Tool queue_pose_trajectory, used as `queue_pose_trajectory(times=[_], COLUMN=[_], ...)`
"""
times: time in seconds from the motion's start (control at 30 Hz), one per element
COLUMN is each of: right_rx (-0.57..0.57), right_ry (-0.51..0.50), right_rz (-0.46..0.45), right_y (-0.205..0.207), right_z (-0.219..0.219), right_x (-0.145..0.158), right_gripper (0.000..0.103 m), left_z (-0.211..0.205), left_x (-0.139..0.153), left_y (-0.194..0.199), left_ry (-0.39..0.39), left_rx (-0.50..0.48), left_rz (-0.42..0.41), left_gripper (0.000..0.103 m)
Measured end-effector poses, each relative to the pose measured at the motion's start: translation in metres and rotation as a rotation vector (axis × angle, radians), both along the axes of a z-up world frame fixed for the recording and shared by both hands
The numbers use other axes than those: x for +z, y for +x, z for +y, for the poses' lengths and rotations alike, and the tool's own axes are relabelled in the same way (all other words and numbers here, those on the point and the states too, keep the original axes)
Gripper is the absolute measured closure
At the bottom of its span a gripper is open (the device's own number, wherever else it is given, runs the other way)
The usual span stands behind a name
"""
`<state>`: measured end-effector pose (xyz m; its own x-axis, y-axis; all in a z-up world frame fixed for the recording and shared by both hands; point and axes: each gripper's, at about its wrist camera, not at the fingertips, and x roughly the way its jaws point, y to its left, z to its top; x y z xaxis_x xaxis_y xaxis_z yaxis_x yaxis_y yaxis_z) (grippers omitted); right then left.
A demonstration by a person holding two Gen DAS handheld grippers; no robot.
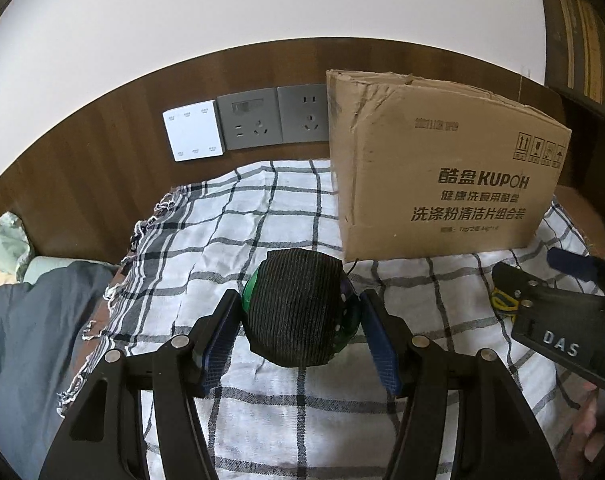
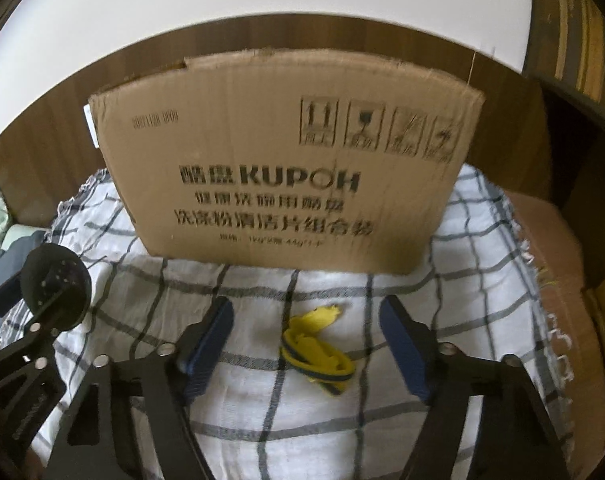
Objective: Organize objects
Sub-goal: 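Grasp the black ball with the left tool while the right tool grasps the yellow-black toy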
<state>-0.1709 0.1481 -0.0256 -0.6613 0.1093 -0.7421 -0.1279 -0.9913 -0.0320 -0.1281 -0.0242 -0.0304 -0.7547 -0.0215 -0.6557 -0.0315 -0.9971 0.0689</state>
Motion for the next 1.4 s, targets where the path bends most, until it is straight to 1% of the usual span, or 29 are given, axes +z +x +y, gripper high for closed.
queue_pose_trajectory(times=[0.13, 0.2, 0.3, 0.43, 0.5, 0.63, 0.73, 0.83, 0.9, 1.03, 1.1, 1.2, 1.3, 1.4], right_rx=[0.004, 0.006, 0.008, 0.009, 0.01, 0.006, 0.004, -0.001, -0.005, -0.004, -0.002, 0.004, 0.005, 0.005], right_ry=[-0.01, -0.019, -0.037, -0.058, -0.067, -0.07, -0.065, -0.059, -0.056, -0.061, -0.061, -0.057, -0.054, -0.05], right_rz=[-0.019, -0.03, -0.049, -0.08, -0.096, -0.111, -0.115, -0.117, -0.114, -0.107, -0.103, -0.096, -0.083, -0.071], right_y=[-0.003, -0.004, -0.007, -0.01, -0.012, -0.013, -0.013, -0.012, -0.012, -0.005, -0.004, -0.003, -0.001, -0.003], right_z=[0.0, 0.0, 0.001, 0.003, 0.004, 0.006, 0.006, 0.006, 0.006, 0.013, 0.013, 0.013, 0.015, 0.009], right_x=[-0.007, -0.01, -0.016, -0.026, -0.03, -0.035, -0.036, -0.037, -0.037, -0.036, -0.035, -0.033, -0.031, -0.027], right_gripper=[0.037, 0.041, 0.044, 0.046, 0.05, 0.054, 0.057, 0.063, 0.071, 0.074, 0.08, 0.085, 0.088, 0.089], left_z=[0.001, 0.001, 0.001, 0.001, 0.002, 0.003, 0.003, 0.004, 0.005, 0.005, 0.006, 0.006, 0.007, 0.008], left_x=[-0.001, -0.001, -0.002, -0.003, -0.003, -0.003, -0.003, -0.004, -0.004, -0.004, -0.004, -0.003, -0.002, -0.001], left_y=[0.0, 0.0, -0.001, -0.003, -0.003, -0.003, -0.003, -0.004, -0.004, -0.004, -0.004, -0.004, -0.003, -0.003], left_ry=[0.006, 0.007, 0.009, 0.013, 0.013, 0.014, 0.015, 0.015, 0.015, 0.014, 0.015, 0.014, 0.013, 0.013], left_rx=[-0.001, 0.0, 0.0, 0.002, 0.001, 0.002, 0.002, 0.003, 0.002, 0.002, 0.003, 0.004, 0.005, 0.004], left_rz=[-0.003, -0.003, -0.005, -0.008, -0.008, -0.009, -0.011, -0.014, -0.015, -0.015, -0.015, -0.014, -0.012, -0.011], left_gripper=[0.043, 0.043, 0.043, 0.043, 0.043, 0.043, 0.043, 0.043, 0.043, 0.043, 0.043, 0.043, 0.043, 0.043])
